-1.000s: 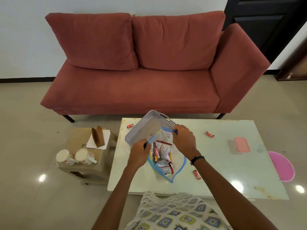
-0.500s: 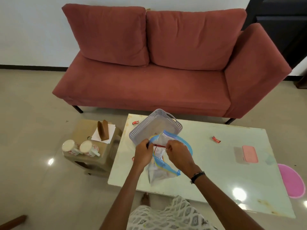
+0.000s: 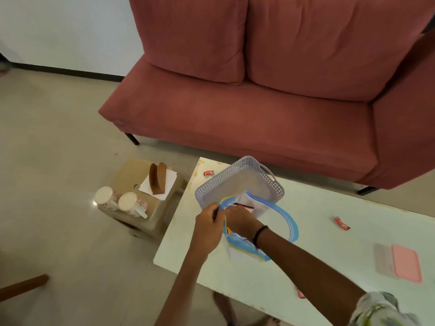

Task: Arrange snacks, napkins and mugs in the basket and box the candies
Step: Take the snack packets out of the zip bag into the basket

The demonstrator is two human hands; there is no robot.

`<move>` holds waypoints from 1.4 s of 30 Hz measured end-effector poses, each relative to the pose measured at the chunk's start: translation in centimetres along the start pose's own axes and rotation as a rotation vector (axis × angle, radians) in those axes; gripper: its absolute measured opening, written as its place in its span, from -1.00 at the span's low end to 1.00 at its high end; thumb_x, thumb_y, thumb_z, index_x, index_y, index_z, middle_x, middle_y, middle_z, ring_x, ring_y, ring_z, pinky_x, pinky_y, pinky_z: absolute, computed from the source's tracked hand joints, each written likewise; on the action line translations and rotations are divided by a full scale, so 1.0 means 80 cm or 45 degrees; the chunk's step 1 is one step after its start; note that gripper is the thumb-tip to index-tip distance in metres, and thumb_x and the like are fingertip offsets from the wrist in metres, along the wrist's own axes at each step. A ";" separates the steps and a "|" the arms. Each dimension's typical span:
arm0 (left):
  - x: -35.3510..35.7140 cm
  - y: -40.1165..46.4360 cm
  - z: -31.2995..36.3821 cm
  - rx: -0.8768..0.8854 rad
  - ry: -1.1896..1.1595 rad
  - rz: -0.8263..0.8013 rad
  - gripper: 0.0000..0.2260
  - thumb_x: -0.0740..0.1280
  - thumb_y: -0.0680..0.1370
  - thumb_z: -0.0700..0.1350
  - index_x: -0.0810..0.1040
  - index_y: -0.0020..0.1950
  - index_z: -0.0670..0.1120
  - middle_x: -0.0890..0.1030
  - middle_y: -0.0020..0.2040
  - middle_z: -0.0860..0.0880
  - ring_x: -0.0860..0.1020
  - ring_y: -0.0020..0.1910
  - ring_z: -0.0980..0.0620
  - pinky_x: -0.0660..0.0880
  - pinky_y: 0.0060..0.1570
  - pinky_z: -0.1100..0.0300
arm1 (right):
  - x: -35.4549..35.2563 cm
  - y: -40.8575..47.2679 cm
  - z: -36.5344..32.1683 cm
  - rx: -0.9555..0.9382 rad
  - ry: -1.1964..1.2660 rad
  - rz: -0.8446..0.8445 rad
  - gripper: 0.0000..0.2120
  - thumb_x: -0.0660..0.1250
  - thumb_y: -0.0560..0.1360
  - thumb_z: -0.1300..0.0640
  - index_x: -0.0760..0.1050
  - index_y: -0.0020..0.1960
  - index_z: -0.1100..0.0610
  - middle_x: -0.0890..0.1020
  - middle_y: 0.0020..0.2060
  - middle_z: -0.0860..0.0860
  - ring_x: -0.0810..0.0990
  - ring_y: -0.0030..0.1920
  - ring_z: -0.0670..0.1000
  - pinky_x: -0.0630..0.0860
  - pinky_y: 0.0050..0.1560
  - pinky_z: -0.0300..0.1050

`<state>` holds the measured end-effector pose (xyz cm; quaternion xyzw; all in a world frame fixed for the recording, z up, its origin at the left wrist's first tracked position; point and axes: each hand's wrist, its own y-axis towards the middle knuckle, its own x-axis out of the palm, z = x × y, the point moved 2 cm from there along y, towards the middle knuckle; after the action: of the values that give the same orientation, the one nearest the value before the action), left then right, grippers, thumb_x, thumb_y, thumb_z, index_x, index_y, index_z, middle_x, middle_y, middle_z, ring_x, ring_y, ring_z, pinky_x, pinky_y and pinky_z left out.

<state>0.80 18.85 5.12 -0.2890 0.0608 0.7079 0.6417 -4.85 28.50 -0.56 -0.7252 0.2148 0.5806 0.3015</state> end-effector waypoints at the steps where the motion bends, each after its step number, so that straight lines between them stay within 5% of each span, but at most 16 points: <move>1: 0.003 0.007 -0.005 0.006 -0.005 -0.002 -0.74 0.19 0.59 -0.08 0.45 -0.13 -0.28 0.43 -0.37 -0.06 0.35 -0.39 0.04 0.33 -0.40 0.20 | -0.009 0.003 0.002 -0.001 -0.068 0.032 -0.54 0.57 -0.44 0.08 0.31 -0.77 0.09 0.36 -0.78 -0.07 0.37 -0.72 -0.19 0.26 -0.66 -0.36; 6: 0.008 0.044 -0.020 0.003 -0.023 0.019 -0.72 0.19 0.59 -0.06 0.43 -0.18 -0.25 0.38 -0.44 0.01 0.31 -0.47 0.13 0.27 -0.47 0.35 | 0.004 0.031 0.025 -0.007 -0.318 0.073 -0.61 0.45 -0.18 0.27 0.23 -0.71 0.00 0.37 -0.77 -0.08 0.37 -0.73 -0.14 0.24 -0.69 -0.34; 11: 0.001 0.087 -0.014 -0.043 -0.098 0.014 -0.80 0.18 0.59 -0.09 0.50 -0.08 -0.18 0.54 -0.26 -0.12 0.49 -0.28 0.02 0.47 -0.23 0.11 | 0.005 0.045 0.046 -0.108 -0.304 0.275 -0.67 0.11 0.25 0.35 0.55 -0.40 0.01 0.62 -0.41 -0.10 0.60 -0.39 -0.08 0.44 -0.44 -0.26; 14: -0.006 0.115 -0.005 -0.079 -0.099 0.056 -0.82 0.16 0.60 -0.13 0.48 -0.13 -0.14 0.50 -0.30 -0.03 0.46 -0.32 0.06 0.39 -0.31 0.24 | -0.042 0.035 0.055 -0.105 -0.205 0.468 -0.79 0.32 0.25 0.36 0.50 -0.27 0.06 0.59 -0.25 -0.03 0.58 -0.22 0.01 0.50 -0.30 -0.15; 19: -0.011 0.155 -0.017 -0.250 -0.083 0.086 -0.80 0.15 0.59 -0.12 0.43 -0.20 -0.14 0.58 -0.12 -0.32 0.56 -0.04 -0.30 0.51 -0.02 -0.08 | -0.124 0.006 0.082 0.209 0.048 0.560 -0.81 0.43 0.35 0.30 0.45 -0.15 0.11 0.59 -0.10 -0.02 0.58 -0.28 0.05 0.34 -0.48 -0.18; 23: -0.008 0.176 -0.032 -0.343 -0.123 0.100 -0.75 0.18 0.58 -0.12 0.40 -0.30 -0.10 0.57 -0.05 -0.41 0.56 -0.07 -0.35 0.50 0.03 -0.19 | -0.156 0.000 0.119 0.524 0.214 0.662 -0.91 0.24 0.55 0.08 0.44 -0.09 0.08 0.55 -0.31 -0.09 0.51 -0.41 0.14 0.47 -0.46 -0.03; 29: -0.002 0.197 -0.053 -0.337 -0.137 0.126 -0.82 0.18 0.59 -0.11 0.47 -0.12 -0.18 0.63 -0.04 -0.27 0.60 -0.02 -0.22 0.52 0.02 -0.06 | -0.156 0.009 0.173 0.922 0.201 1.036 -0.88 0.25 0.53 0.21 0.43 -0.19 0.17 0.47 -0.48 -0.01 0.40 -0.50 0.15 0.24 -0.47 -0.17; 32: 0.005 0.205 -0.062 -0.329 -0.111 0.127 -0.81 0.18 0.59 -0.13 0.43 -0.19 -0.17 0.60 -0.11 -0.25 0.57 -0.09 -0.20 0.44 -0.11 0.05 | -0.102 0.031 0.210 1.102 0.199 0.942 -0.88 0.22 0.54 0.23 0.41 -0.18 0.20 0.48 -0.47 0.06 0.36 -0.49 0.16 0.18 -0.49 -0.18; 37: 0.017 0.215 -0.083 -0.307 -0.064 0.109 -0.76 0.18 0.58 -0.15 0.38 -0.31 -0.09 0.57 -0.16 -0.22 0.51 -0.16 -0.16 0.34 -0.26 0.12 | 0.028 0.076 0.254 1.258 0.262 0.453 -0.93 0.12 0.57 0.23 0.37 -0.04 0.19 0.64 -0.21 0.23 0.59 -0.20 0.30 0.31 -0.29 -0.06; 42: 0.026 0.222 -0.103 -0.278 -0.104 0.079 -0.78 0.19 0.57 -0.16 0.45 -0.20 -0.26 0.50 -0.27 -0.25 0.41 -0.31 -0.07 0.28 -0.36 0.15 | 0.090 0.118 0.278 1.247 0.314 0.351 -0.90 0.11 0.58 0.24 0.38 0.02 0.21 0.64 -0.13 0.24 0.60 -0.12 0.29 0.31 -0.27 -0.08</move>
<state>-13.26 13.88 -7.76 -0.3262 -0.0339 0.7408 0.5862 -25.28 37.22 -12.50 -0.5271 0.5886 0.3566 0.4985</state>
